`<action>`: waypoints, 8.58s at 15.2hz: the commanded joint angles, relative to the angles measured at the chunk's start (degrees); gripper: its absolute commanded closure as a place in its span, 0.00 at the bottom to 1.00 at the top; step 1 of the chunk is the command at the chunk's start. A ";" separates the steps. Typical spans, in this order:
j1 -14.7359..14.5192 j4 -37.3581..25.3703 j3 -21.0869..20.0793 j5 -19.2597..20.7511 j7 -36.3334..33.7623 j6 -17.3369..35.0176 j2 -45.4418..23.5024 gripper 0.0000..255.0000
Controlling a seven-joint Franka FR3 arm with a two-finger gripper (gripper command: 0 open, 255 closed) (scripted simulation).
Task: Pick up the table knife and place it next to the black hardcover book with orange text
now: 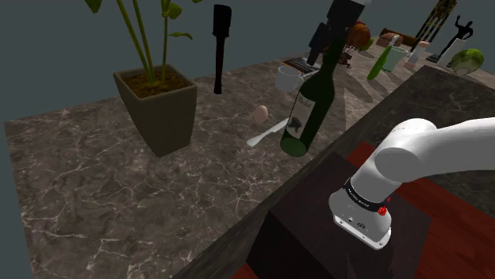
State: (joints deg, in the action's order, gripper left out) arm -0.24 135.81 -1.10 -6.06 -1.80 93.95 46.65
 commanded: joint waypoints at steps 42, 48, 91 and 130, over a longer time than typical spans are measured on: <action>32.28 23.80 -48.00 -24.52 -65.36 26.14 7.34 0.00; 32.36 24.06 -48.31 -24.72 -65.32 26.71 7.04 0.00; 49.14 10.63 -32.56 -8.87 -49.60 26.13 -5.91 1.00; 65.04 -0.76 -32.49 8.46 -46.97 44.90 -37.97 0.00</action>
State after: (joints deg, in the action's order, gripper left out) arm 64.80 135.05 -33.59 2.40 -48.77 138.85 8.68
